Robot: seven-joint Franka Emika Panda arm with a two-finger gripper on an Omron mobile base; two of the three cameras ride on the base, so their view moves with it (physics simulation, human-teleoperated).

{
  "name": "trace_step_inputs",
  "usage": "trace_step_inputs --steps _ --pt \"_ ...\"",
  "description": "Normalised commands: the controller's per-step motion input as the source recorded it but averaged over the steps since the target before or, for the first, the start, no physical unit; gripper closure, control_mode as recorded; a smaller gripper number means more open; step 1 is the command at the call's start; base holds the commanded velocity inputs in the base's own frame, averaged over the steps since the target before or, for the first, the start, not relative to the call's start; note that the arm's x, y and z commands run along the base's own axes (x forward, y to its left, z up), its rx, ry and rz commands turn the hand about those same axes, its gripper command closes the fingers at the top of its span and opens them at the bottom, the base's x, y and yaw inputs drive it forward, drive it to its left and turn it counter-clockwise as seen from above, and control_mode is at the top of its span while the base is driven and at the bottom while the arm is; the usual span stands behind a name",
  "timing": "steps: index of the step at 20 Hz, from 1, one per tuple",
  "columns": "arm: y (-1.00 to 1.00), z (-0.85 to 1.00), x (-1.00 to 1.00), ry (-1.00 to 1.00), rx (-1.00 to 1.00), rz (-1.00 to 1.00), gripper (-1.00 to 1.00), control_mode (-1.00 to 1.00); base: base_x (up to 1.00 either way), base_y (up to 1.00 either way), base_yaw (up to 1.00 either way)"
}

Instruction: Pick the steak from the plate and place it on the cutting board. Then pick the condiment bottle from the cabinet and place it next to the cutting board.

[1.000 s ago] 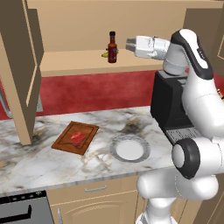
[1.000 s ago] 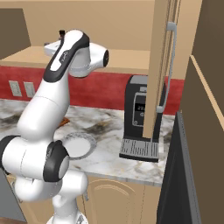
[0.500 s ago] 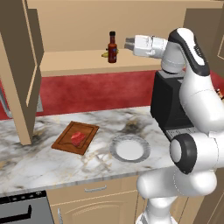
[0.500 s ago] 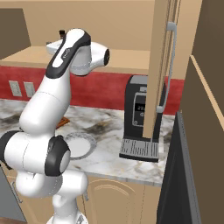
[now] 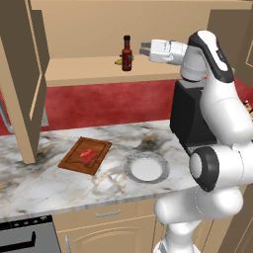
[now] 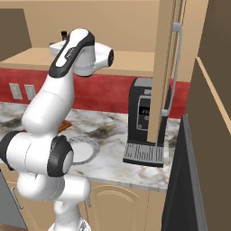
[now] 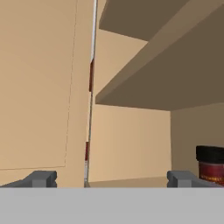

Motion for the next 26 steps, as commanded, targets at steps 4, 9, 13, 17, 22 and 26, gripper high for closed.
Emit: trace_step_inputs --steps 4,9,13,17,22,26 --pt "0.0 -0.04 0.1 0.02 0.0 0.0 -1.0 -1.0 0.0 0.0 0.0" --pt "0.0 -0.07 0.12 0.02 0.0 0.0 -1.0 -1.0 0.0 0.0 0.0" --pt "0.0 -0.03 0.14 0.01 0.0 -0.01 -1.0 -1.0 0.0 0.0 0.0" --pt "0.01 0.0 0.15 0.01 0.0 0.0 -1.0 -1.0 0.0 0.0 0.0" --pt "0.01 0.0 0.16 0.01 0.0 -0.02 -1.0 -1.0 0.0 0.0 0.0" --pt "0.01 0.0 0.15 0.02 0.0 -0.02 -1.0 -1.0 0.0 0.0 0.0"
